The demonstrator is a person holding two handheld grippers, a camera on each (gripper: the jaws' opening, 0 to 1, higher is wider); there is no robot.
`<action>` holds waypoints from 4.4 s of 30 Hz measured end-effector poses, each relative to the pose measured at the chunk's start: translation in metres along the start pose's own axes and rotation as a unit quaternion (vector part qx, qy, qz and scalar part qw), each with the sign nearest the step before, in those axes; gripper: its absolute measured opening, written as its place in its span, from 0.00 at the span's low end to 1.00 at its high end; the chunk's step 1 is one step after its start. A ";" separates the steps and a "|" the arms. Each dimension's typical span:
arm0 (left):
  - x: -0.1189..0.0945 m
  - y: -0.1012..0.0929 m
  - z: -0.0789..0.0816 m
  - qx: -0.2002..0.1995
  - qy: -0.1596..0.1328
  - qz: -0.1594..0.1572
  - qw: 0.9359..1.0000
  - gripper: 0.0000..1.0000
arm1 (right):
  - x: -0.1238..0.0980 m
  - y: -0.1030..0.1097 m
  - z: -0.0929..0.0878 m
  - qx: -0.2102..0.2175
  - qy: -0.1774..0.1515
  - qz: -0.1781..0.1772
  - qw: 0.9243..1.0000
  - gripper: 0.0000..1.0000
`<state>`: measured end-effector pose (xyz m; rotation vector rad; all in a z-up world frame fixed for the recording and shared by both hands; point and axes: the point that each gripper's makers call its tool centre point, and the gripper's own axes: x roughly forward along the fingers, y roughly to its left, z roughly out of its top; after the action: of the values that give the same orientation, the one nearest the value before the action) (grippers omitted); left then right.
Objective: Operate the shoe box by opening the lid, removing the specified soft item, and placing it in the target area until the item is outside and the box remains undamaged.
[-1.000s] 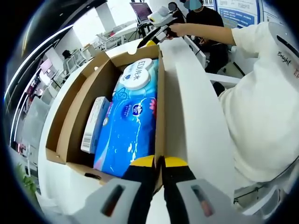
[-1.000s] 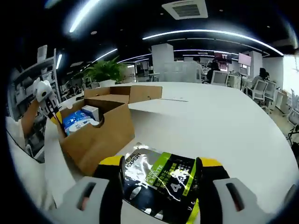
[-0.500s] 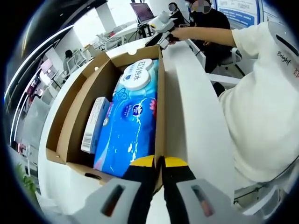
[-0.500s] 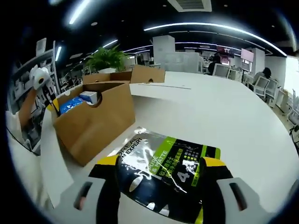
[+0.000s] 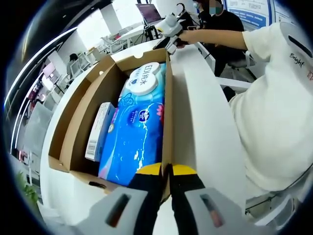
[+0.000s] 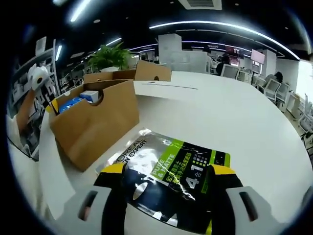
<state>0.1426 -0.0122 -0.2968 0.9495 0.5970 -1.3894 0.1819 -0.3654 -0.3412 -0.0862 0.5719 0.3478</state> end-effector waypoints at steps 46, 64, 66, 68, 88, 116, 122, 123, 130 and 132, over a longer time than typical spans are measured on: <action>0.001 0.006 -0.002 0.000 -0.005 0.005 1.000 0.05 | 0.002 0.012 0.021 -0.005 -0.012 -0.006 1.000 0.64; 0.000 0.004 -0.002 -0.001 -0.003 0.005 1.000 0.05 | -0.035 0.047 0.086 -0.063 -0.071 0.024 0.995 0.46; 0.000 0.004 -0.002 0.000 -0.002 0.004 1.000 0.05 | -0.036 0.052 0.088 -0.070 -0.068 0.029 0.995 0.46; 0.000 0.004 -0.001 0.000 -0.003 0.004 1.000 0.05 | -0.036 0.056 0.090 -0.087 -0.066 0.033 0.993 0.45; -0.001 -0.001 0.002 -0.004 -0.005 -0.003 1.000 0.04 | -0.052 0.106 0.138 -0.111 -0.122 0.136 0.977 0.41; 0.000 -0.006 0.004 -0.001 -0.009 -0.004 1.000 0.04 | -0.023 0.151 0.138 -0.208 -0.024 0.201 0.957 0.40; 0.000 -0.008 0.005 -0.002 -0.008 -0.005 1.000 0.04 | -0.013 0.159 0.129 -0.240 0.025 0.229 0.943 0.46; 0.000 -0.009 0.005 -0.001 -0.009 -0.004 1.000 0.04 | -0.010 0.160 0.130 -0.240 0.027 0.230 0.943 0.46; 0.000 -0.008 0.004 -0.001 -0.012 -0.005 1.000 0.04 | -0.010 0.174 0.134 -0.280 0.045 0.252 0.925 0.50; 0.000 -0.009 0.004 0.003 -0.010 -0.002 1.000 0.04 | -0.010 0.180 0.138 -0.287 0.028 0.256 0.923 0.52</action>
<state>0.1336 -0.0154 -0.2965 0.9388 0.5796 -1.4027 0.1833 -0.1746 -0.2169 -0.5185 0.5288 1.0229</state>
